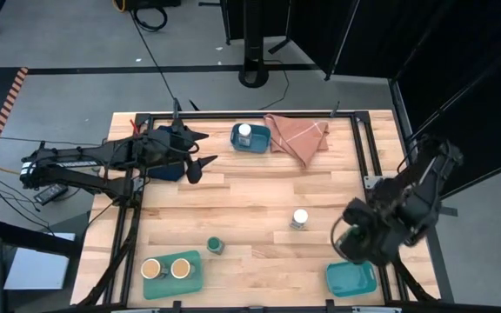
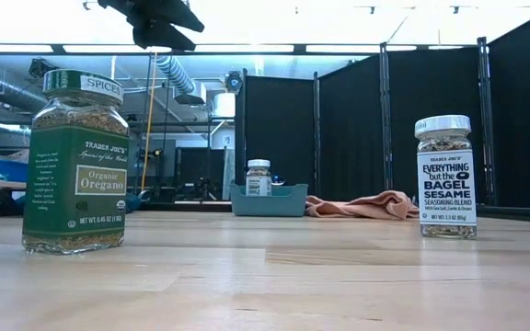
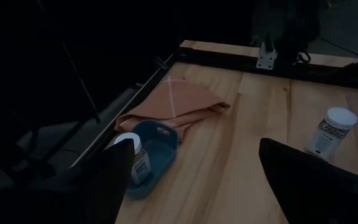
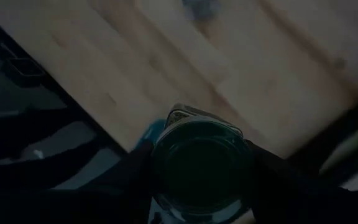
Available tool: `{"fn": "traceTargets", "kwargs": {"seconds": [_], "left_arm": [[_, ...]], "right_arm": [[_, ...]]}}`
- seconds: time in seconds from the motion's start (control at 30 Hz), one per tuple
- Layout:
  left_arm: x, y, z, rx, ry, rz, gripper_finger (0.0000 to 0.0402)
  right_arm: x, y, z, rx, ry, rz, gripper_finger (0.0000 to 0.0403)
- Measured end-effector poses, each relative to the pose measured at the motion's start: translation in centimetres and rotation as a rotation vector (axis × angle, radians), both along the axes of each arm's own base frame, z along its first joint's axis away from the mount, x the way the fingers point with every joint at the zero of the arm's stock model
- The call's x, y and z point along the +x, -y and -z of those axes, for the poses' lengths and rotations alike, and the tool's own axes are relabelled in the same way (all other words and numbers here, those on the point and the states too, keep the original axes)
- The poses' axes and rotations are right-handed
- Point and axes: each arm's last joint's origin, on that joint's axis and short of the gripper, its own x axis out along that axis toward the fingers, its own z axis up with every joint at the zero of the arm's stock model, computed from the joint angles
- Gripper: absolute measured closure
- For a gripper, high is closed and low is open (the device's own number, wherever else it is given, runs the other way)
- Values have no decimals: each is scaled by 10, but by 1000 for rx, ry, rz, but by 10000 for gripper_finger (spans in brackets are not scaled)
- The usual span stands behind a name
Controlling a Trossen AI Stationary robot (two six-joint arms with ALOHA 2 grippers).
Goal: Sort spices by type
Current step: Put the top green seasoning bottle into the green bin
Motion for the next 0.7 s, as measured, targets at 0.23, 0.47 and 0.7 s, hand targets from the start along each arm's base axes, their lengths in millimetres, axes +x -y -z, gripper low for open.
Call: {"fn": "traceTargets", "kwargs": {"seconds": [0.23, 0.47, 0.7], "left_arm": [[1, 0, -1, 3, 17, -5, 51], [2, 0, -2, 5, 22, -5, 51], [2, 0, -3, 8, 32, -7, 51]], "right_arm": [[-20, -28, 8, 65, -84, 205, 195], [-28, -48, 20, 63, -146, 288, 195], [-24, -57, 31, 22, -204, 307, 195]]}}
